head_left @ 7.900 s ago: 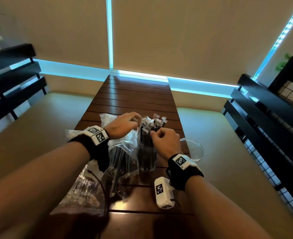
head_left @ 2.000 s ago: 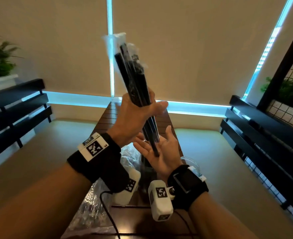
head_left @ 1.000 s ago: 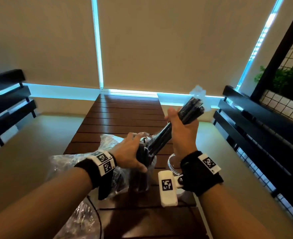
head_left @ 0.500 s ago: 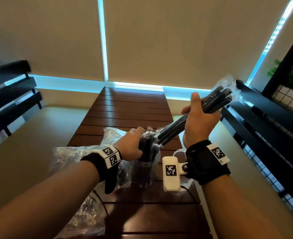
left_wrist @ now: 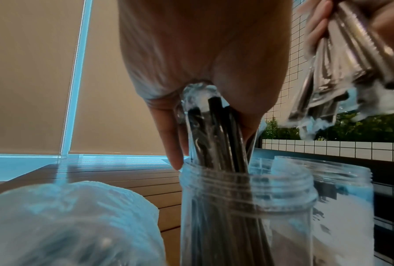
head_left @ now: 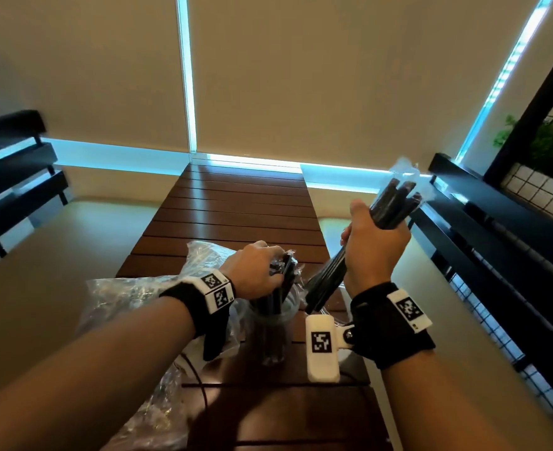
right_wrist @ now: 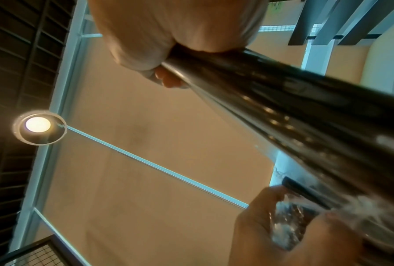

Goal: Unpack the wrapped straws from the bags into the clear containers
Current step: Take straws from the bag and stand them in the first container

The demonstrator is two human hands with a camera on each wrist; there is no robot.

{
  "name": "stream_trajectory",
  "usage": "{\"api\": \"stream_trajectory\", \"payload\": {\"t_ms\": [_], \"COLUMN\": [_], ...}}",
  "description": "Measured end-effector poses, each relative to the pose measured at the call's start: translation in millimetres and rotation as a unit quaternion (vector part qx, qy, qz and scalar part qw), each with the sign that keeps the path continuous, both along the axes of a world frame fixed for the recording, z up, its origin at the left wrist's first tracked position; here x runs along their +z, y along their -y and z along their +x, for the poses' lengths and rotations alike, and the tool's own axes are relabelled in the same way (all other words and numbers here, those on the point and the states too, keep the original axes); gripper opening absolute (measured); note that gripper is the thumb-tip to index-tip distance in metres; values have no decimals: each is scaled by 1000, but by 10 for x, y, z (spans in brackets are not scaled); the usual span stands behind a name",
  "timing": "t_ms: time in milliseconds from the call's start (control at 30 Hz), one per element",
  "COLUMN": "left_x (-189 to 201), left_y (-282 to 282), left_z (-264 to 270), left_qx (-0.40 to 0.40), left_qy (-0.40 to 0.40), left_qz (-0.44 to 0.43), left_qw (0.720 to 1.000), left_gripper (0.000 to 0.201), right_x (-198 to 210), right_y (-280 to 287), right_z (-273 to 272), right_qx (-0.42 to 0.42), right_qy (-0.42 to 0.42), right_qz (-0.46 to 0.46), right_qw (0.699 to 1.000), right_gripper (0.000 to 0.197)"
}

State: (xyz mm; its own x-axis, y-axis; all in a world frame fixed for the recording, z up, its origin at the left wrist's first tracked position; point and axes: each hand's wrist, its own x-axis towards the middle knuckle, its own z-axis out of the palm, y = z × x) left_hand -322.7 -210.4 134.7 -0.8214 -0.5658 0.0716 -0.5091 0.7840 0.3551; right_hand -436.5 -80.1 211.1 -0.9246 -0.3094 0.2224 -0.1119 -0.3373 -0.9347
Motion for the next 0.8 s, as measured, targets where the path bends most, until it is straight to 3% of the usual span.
{"api": "stream_trajectory", "payload": {"t_ms": [233, 300, 500, 633, 733, 800], "left_x": [17, 36, 87, 106, 159, 249], "left_y": [-12, -62, -10, 30, 15, -2], "left_z": [45, 44, 83, 85, 112, 149], "left_qx": [-35, -60, -75, -77, -88, -82], "left_qy": [-40, -33, 39, 44, 6, -67], "left_qz": [15, 26, 103, 134, 185, 243], "left_qw": [998, 997, 991, 987, 979, 964], "left_gripper": [44, 45, 78, 79, 76, 82], "right_x": [-237, -363, -580, -743, -924, -1062], "right_y": [233, 332, 498, 504, 452, 437], "right_z": [137, 162, 167, 219, 306, 336], "right_qx": [46, 45, 15, 20, 38, 54], "right_qy": [-8, -16, -41, -84, -169, -222], "right_qz": [87, 113, 118, 147, 160, 159], "right_qw": [995, 992, 992, 985, 972, 961], "right_gripper": [14, 27, 32, 38, 35, 33]}}
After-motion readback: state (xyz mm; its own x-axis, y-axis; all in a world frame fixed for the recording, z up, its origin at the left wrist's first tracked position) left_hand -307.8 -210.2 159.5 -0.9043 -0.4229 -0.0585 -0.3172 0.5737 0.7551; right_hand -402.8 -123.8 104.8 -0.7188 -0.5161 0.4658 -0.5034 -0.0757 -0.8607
